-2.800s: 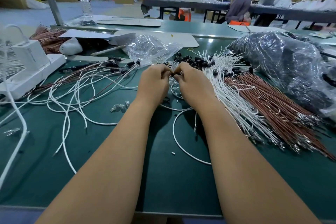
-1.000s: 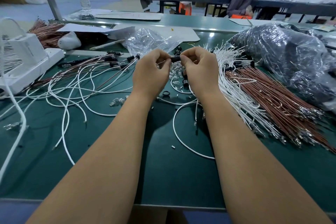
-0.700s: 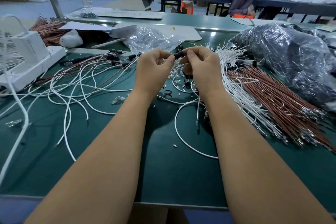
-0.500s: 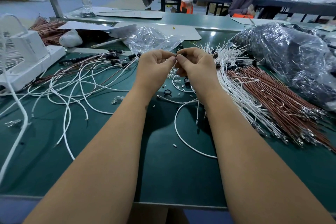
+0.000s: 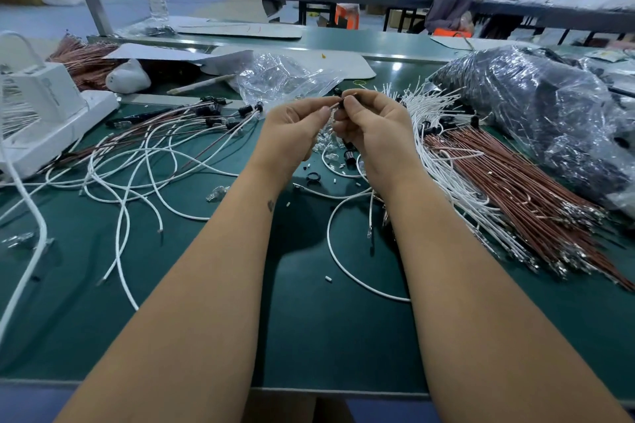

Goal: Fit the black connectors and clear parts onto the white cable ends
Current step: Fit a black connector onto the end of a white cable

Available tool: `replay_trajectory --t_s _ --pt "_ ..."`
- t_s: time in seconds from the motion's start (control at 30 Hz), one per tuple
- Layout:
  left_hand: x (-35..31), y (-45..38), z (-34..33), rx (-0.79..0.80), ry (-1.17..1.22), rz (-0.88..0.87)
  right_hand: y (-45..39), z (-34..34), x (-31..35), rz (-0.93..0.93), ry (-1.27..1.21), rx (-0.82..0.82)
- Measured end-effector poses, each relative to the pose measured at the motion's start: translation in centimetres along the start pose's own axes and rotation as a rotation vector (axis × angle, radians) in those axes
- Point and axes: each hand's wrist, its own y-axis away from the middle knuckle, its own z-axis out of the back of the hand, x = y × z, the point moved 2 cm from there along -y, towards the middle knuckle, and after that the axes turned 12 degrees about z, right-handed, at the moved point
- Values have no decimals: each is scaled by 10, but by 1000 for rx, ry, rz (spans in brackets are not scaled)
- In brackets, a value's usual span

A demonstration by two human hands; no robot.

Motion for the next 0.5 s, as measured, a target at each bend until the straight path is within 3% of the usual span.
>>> replay_trajectory --t_s 0.13,0.5 --pt "3 4 -4 -109 -83 -33 1 3 3 48 31 17" --pt "7 4 -6 -65 -91 29 6 -7 4 123 125 149"
